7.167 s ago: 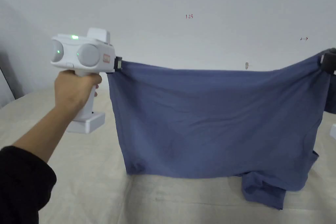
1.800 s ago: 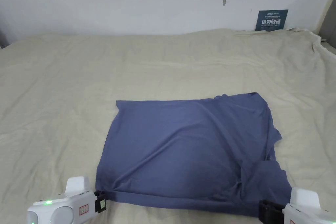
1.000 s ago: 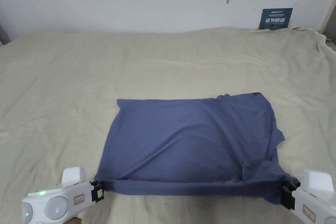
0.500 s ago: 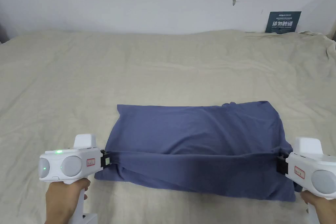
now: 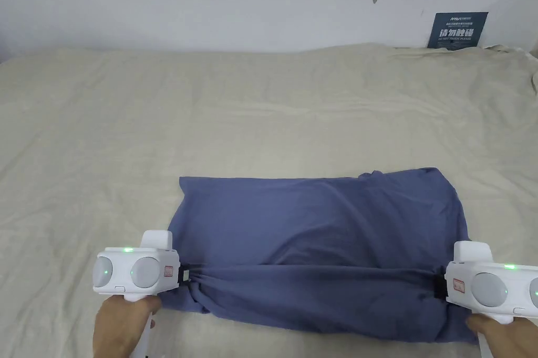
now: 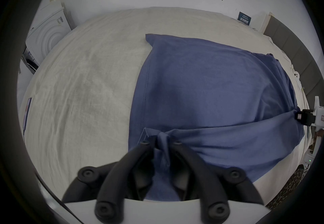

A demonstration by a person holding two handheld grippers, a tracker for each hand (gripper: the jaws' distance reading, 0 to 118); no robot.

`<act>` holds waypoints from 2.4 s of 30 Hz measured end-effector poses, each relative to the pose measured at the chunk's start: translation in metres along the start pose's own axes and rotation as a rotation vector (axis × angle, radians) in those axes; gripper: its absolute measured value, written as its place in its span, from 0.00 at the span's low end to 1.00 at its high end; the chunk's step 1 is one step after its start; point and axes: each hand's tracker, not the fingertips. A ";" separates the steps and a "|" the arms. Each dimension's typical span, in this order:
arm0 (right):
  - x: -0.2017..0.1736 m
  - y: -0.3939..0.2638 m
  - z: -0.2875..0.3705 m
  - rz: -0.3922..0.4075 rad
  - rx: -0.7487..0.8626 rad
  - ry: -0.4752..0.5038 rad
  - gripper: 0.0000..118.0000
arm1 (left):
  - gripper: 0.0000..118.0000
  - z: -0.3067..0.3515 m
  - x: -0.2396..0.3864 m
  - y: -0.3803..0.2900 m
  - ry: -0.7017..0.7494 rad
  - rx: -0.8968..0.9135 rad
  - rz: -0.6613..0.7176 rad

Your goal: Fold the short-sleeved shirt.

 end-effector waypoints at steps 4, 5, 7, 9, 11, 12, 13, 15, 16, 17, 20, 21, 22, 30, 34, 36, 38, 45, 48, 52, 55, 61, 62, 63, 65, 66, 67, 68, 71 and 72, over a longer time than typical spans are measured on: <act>0.002 0.006 0.017 -0.001 0.027 0.013 0.37 | 0.64 0.012 0.001 0.002 0.026 0.016 0.011; 0.001 0.007 0.024 -0.006 0.040 0.017 0.62 | 0.82 0.016 0.002 0.003 0.028 0.017 0.012; -0.002 0.009 0.048 -0.014 0.107 0.015 0.83 | 0.94 0.030 0.002 0.004 0.011 0.047 0.021; -0.002 0.010 0.072 -0.020 0.175 0.030 0.84 | 0.94 0.049 0.003 0.005 -0.010 0.111 0.027; 0.004 0.011 0.093 -0.021 0.220 0.046 0.84 | 0.94 0.068 0.005 0.004 -0.021 0.155 0.018; 0.004 0.010 0.104 -0.021 0.251 0.055 0.84 | 0.94 0.080 0.006 0.004 -0.022 0.174 0.015; 0.003 0.008 0.118 -0.020 0.288 0.060 0.84 | 0.94 0.092 0.007 0.002 -0.028 0.206 0.011; 0.006 0.003 0.141 -0.013 0.336 0.069 0.84 | 0.94 0.114 0.008 -0.002 -0.033 0.266 0.006; 0.005 -0.001 0.153 -0.012 0.365 0.074 0.84 | 0.94 0.124 0.007 -0.005 -0.033 0.289 0.011; 0.005 -0.005 0.163 -0.012 0.391 0.078 0.84 | 0.94 0.134 0.007 -0.008 -0.035 0.303 0.012; 0.006 -0.023 0.189 -0.034 0.473 0.074 0.84 | 0.93 0.160 0.007 -0.022 -0.070 0.379 0.020; 0.005 -0.030 0.196 -0.024 0.494 0.086 0.84 | 0.91 0.166 0.007 -0.028 -0.070 0.402 0.014; 0.006 -0.035 0.201 -0.019 0.502 0.084 0.84 | 0.89 0.172 0.008 -0.035 -0.060 0.422 0.016; 0.012 -0.071 0.212 -0.011 0.602 0.054 0.17 | 0.25 0.200 0.020 -0.087 -0.049 0.563 -0.011; 0.006 -0.082 0.220 0.009 0.631 0.054 0.00 | 0.00 0.203 0.023 -0.103 -0.034 0.574 -0.043; 0.004 -0.085 0.222 0.010 0.635 0.069 0.00 | 0.00 0.203 0.021 -0.106 -0.066 0.559 -0.016; 0.005 -0.083 0.219 0.027 0.633 0.055 0.00 | 0.00 0.199 0.017 -0.106 -0.069 0.536 0.009; 0.011 -0.073 0.213 0.000 0.630 0.055 0.00 | 0.00 0.176 0.004 -0.081 -0.064 0.388 0.059; 0.010 -0.069 0.210 -0.006 0.618 0.055 0.00 | 0.01 0.155 -0.004 -0.065 -0.066 0.301 0.068; 0.011 -0.065 0.201 -0.009 0.593 0.052 0.00 | 0.18 0.116 -0.014 -0.047 -0.058 0.192 0.090; 0.010 -0.064 0.196 -0.015 0.570 0.049 0.00 | 0.52 0.088 -0.021 -0.036 -0.053 0.115 0.127; 0.022 -0.060 0.173 -0.024 0.530 0.039 0.00 | 0.67 0.040 -0.026 -0.023 0.031 -0.010 0.099; 0.020 -0.060 0.173 -0.026 0.524 0.037 0.00 | 0.67 0.034 -0.028 -0.023 0.038 -0.025 0.105; 0.019 -0.060 0.172 -0.029 0.521 0.036 0.00 | 0.67 0.028 -0.029 -0.022 0.039 -0.038 0.112; 0.020 -0.059 0.168 -0.035 0.512 0.035 0.00 | 0.65 0.021 -0.031 -0.023 0.036 -0.074 0.132; 0.021 -0.058 0.167 -0.037 0.509 0.034 0.00 | 0.58 0.019 -0.030 -0.024 0.029 -0.094 0.134; 0.021 -0.058 0.165 -0.038 0.504 0.032 0.00 | 0.43 0.018 -0.029 -0.026 0.013 -0.102 0.131; 0.021 -0.057 0.164 -0.040 0.500 0.031 0.00 | 0.28 0.018 -0.028 -0.029 -0.024 -0.112 0.122; 0.023 -0.057 0.161 -0.048 0.489 0.030 0.00 | 0.11 0.019 -0.022 -0.030 -0.013 -0.097 0.062; 0.024 -0.057 0.160 -0.051 0.486 0.028 0.00 | 0.05 0.019 -0.023 -0.031 -0.034 -0.100 0.052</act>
